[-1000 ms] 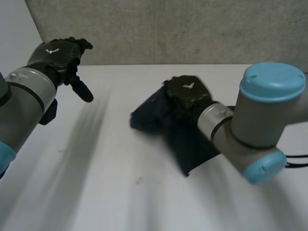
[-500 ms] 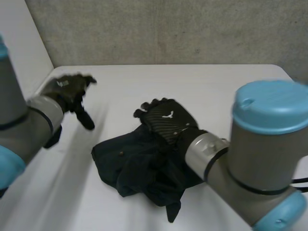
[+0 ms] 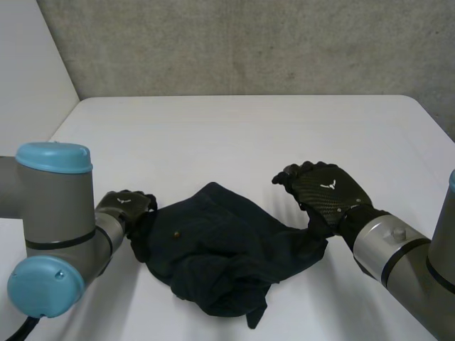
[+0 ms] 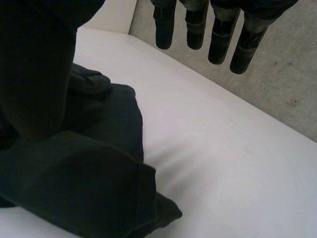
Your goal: Fold the shorts.
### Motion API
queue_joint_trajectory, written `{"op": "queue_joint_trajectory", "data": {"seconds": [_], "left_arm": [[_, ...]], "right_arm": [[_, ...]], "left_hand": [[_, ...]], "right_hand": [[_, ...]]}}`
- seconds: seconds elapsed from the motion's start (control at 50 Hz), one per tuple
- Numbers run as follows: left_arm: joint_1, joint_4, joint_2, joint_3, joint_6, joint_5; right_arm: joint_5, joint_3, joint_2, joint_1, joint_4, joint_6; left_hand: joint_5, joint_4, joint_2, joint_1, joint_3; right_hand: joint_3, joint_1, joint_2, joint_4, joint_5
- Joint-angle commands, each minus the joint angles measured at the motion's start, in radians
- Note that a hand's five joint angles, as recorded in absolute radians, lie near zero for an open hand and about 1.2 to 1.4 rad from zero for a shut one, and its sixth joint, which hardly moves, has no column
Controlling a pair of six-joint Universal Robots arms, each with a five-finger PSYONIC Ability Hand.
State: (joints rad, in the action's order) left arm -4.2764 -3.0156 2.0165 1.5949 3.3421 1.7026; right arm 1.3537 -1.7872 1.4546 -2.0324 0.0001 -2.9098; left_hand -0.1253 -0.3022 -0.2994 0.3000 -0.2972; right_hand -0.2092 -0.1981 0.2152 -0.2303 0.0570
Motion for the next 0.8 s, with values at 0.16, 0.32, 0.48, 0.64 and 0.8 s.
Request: {"op": "queue_joint_trajectory", "data": {"seconds": [0.16, 0.32, 0.48, 0.64, 0.8], "left_arm": [[0.003, -0.035, 0.070, -0.041, -0.001, 0.006], [-0.008, -0.107, -0.025, -0.084, 0.000, 0.127], [-0.108, -0.164, -0.174, -0.199, 0.101, 0.177], [-0.039, -0.218, -0.168, -0.315, 0.240, 0.106], [0.219, -0.296, -0.045, -0.374, 0.237, -0.081]], "right_arm": [[-0.010, -0.057, 0.019, 0.008, -0.029, 0.001], [-0.011, -0.060, 0.046, 0.017, -0.031, 0.003], [-0.013, -0.060, 0.050, 0.020, -0.031, 0.001], [-0.010, -0.063, 0.050, 0.038, -0.041, 0.000], [0.002, -0.064, 0.064, 0.133, -0.040, -0.014]], "left_hand": [[-0.882, -0.880, -0.882, 0.882, -0.885], [-1.096, -1.094, -1.097, 1.096, -1.099], [-1.096, -1.094, -1.097, 1.096, -1.099], [-1.096, -1.094, -1.097, 1.096, -1.099], [-1.096, -1.094, -1.097, 1.096, -1.099]], "right_hand": [[0.035, 0.024, -0.041, 0.056, -0.057], [0.035, 0.024, -0.041, 0.056, -0.057], [0.035, 0.024, -0.041, 0.056, -0.057], [0.035, 0.024, -0.041, 0.056, -0.057], [0.035, 0.024, -0.041, 0.056, -0.057]]}}
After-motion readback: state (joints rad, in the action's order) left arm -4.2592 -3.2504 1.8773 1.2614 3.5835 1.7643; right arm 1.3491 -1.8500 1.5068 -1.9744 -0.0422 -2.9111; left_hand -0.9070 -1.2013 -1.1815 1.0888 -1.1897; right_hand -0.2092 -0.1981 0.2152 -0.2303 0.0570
